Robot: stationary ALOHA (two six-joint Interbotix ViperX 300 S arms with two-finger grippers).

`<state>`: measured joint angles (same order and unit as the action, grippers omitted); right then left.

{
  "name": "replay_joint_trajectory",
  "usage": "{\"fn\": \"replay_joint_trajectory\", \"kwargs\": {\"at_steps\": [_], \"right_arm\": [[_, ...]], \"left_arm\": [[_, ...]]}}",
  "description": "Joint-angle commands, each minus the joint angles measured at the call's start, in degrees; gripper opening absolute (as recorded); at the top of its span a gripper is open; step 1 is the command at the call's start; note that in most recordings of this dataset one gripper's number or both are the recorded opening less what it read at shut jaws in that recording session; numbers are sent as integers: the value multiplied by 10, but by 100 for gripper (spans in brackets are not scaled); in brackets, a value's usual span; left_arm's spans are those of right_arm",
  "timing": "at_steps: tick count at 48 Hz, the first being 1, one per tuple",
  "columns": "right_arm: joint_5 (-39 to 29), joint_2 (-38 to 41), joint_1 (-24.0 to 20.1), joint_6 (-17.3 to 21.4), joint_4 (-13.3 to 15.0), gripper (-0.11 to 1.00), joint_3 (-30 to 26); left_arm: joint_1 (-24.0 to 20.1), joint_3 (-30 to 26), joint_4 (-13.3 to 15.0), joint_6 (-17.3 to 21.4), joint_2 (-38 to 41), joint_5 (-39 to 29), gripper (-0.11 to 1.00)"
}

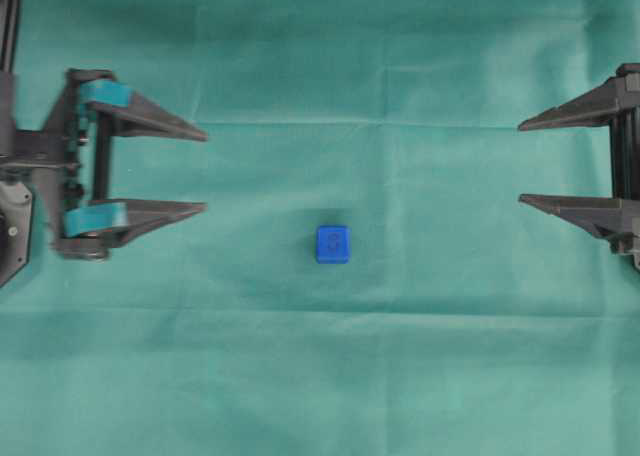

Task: Handover the blue block to the right arm after grasping it with the left arm, then place it in the designated position.
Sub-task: 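Lower the open left gripper around the blue cube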

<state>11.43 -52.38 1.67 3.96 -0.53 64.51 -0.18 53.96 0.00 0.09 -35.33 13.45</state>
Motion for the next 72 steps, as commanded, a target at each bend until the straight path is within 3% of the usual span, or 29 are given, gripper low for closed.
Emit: {"fn": "replay_joint_trajectory", "kwargs": {"at_steps": [1, 21, 43, 54, 72], "right_arm": [[5, 4, 1, -1, 1, 94, -16], [8, 6, 1, -2, 4, 94, -16], [6, 7, 1, -2, 5, 94, -16], [5, 8, 1, -2, 5, 94, -16], [4, 7, 1, -1, 5, 94, -17]], "left_arm": [[-3, -40, -1, 0, 34, 17, 100], [-3, -159, -1, 4, 168, 8, 100], [-3, -178, 0, -3, 178, -51, 100], [-3, -218, 0, -4, 192, -166, 100], [-1, -322, 0, -10, 241, -412, 100]]}}
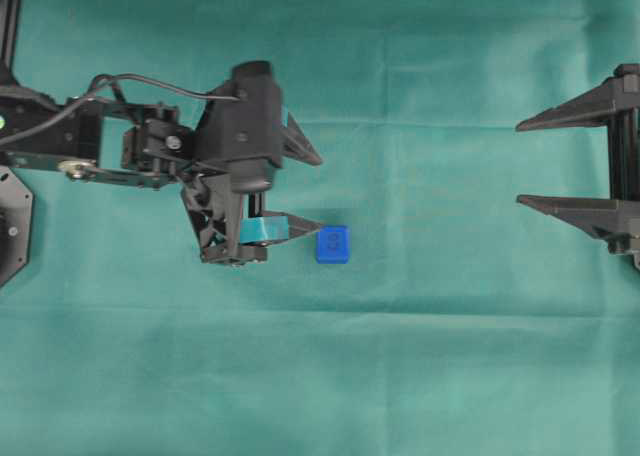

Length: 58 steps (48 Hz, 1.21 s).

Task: Handover the blue block to the right arm after grasping it with the left arm, then place it in the designated position.
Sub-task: 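Lower the open left gripper around the blue cube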

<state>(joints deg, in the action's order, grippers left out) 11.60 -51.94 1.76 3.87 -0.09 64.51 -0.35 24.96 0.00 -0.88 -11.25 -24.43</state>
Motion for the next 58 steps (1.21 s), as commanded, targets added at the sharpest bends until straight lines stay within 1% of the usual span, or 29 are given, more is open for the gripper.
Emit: {"fn": "replay_joint_trajectory", "kwargs": {"at_steps": [1, 9, 14, 58], "right_arm": [[3, 4, 0, 0, 1, 94, -17], [3, 3, 0, 0, 2, 94, -17], [3, 4, 0, 0, 1, 94, -16], [3, 8, 1, -1, 1, 94, -17]], "left_arm": [[1, -38, 0, 0, 3, -42, 100], [1, -76, 0, 0, 25, -104, 100], [1, -87, -1, 1, 33, -118, 100], [1, -87, -2, 0, 33, -119, 100]]}}
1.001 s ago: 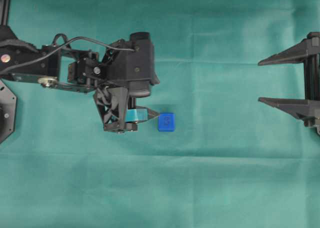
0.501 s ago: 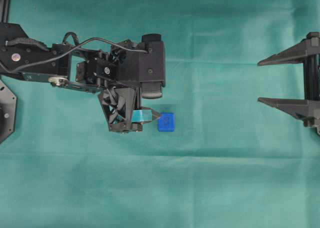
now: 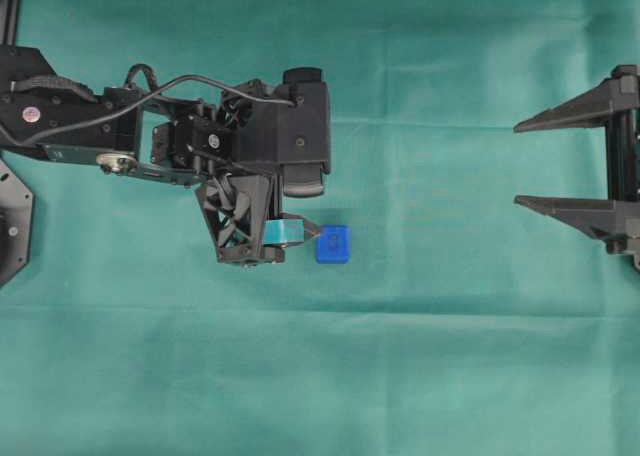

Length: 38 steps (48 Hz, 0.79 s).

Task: Handover the blue block to the right arm after grasping it with the left arm, then place it in the designated position.
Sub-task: 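Lower the open left gripper around the blue cube, then close the left gripper on the blue cube and lift it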

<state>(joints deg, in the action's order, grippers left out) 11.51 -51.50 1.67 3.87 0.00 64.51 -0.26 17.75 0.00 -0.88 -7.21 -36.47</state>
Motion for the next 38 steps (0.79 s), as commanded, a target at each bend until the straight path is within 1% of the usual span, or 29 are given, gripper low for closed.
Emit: {"fn": "replay_joint_trajectory", "kwargs": {"at_steps": [1, 24, 38], "right_arm": [[3, 4, 1, -1, 0, 94, -16], [2, 4, 1, -2, 0, 94, -16], [2, 4, 1, -2, 0, 94, -16]], "left_arm": [[0, -15, -2, 0, -8, 2, 100], [0, -16, -1, 0, -7, 4, 100], [0, -1, -1, 0, -4, 21, 100]]}}
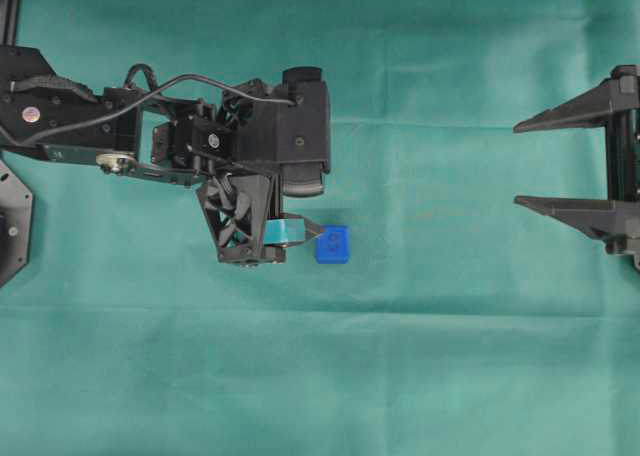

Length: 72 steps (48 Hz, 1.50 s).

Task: Handover the blue block to the right arm after grasping it with the left arm, then place it in the designated position.
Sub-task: 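Close the left gripper on the blue cube and lift it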

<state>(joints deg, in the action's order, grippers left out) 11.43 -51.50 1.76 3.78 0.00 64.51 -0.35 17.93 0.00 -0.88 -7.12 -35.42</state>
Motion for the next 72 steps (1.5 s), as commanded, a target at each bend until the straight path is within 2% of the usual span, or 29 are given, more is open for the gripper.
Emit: {"fn": "replay_joint_trajectory", "kwargs": {"at_steps": [1, 34, 47, 72], "right_arm": [[3, 4, 0, -1, 1, 94, -16], [2, 11, 0, -1, 0, 94, -15], [2, 14, 0, -2, 0, 94, -14], [3, 14, 0, -1, 4, 94, -14]], "left_arm": [[1, -2, -1, 0, -3, 13, 100], [4, 24, -1, 0, 114, 94, 100], [7, 34, -1, -2, 149, 137, 100], [8, 46, -1, -14, 206, 178, 100]]}}
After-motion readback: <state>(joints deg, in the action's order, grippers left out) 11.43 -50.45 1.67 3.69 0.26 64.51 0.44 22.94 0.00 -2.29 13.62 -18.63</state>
